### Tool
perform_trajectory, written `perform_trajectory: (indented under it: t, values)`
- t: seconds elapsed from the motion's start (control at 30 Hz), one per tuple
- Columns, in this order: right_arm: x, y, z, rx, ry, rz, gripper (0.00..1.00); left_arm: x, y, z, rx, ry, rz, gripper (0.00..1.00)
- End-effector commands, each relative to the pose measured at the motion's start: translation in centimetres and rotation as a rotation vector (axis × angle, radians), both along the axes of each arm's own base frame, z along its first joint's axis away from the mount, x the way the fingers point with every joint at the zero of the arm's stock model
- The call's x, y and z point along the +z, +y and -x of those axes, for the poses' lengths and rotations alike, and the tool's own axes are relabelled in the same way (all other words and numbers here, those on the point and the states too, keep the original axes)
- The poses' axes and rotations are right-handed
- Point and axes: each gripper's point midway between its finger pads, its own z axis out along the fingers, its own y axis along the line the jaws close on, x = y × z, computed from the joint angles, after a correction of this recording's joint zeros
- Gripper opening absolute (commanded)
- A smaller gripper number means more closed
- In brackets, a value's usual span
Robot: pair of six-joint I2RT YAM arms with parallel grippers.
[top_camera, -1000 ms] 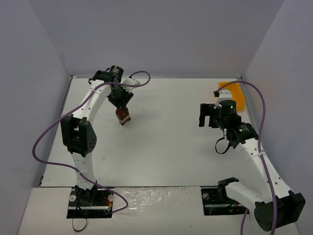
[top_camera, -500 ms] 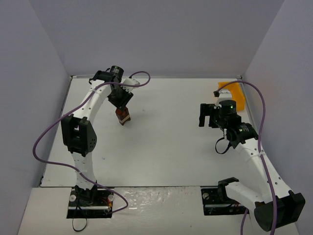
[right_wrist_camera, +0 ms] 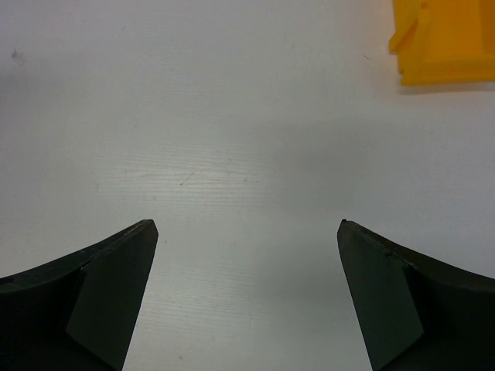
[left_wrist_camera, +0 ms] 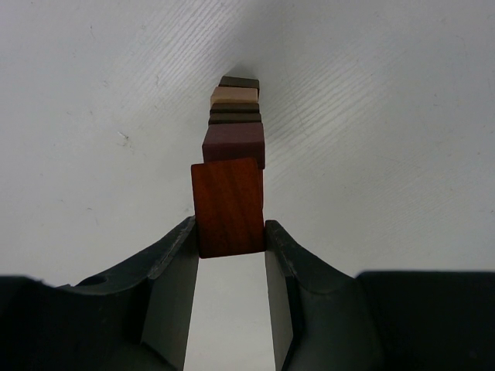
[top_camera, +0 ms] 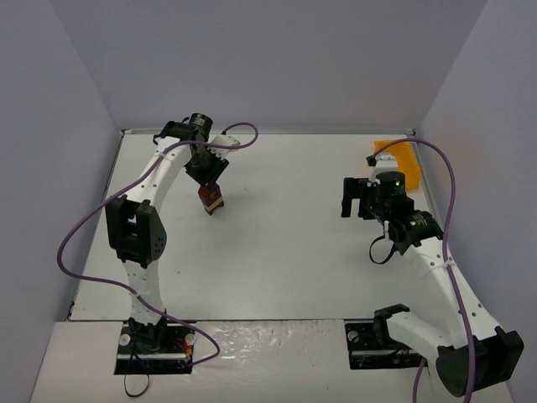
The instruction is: Build the wood block tower
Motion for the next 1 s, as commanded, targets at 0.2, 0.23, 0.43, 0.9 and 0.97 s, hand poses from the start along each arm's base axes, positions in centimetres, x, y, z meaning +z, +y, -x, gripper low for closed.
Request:
perform_trajectory:
  t: [0.2,0.23,0.43,0.9,0.97]
  values:
    - [1.73,0.06,-0.81,0.000,-0.079,-0.011,1.00,2.43,-0.15,-0.84,0.004,-0.067,0.016,0.27]
    - [1.76,0.06,-0.83,-0.001,-0.081,-0.011,1.00,2.43,-0.15,-0.83,0.004,-0.067,0.016,0.27]
    - [1.63,0.03,-0.88,-0.002,-0.076,-0.010,1.00,2.36,-0.22,-0.80,-0.002,-0.065,0.015,0.33]
    - [1.63,0.11,-0.80,0.001,-0.076,-0.013,1.00,2.26,-0.29,-0.95,-0.006,-0.066,0.013,0.40]
    - [1.56,0.13,-0.85,0.002,-0.075,-0.011,1.00,2.35,-0.31,-1.00,-0.006,-0.069,0.014,0.41]
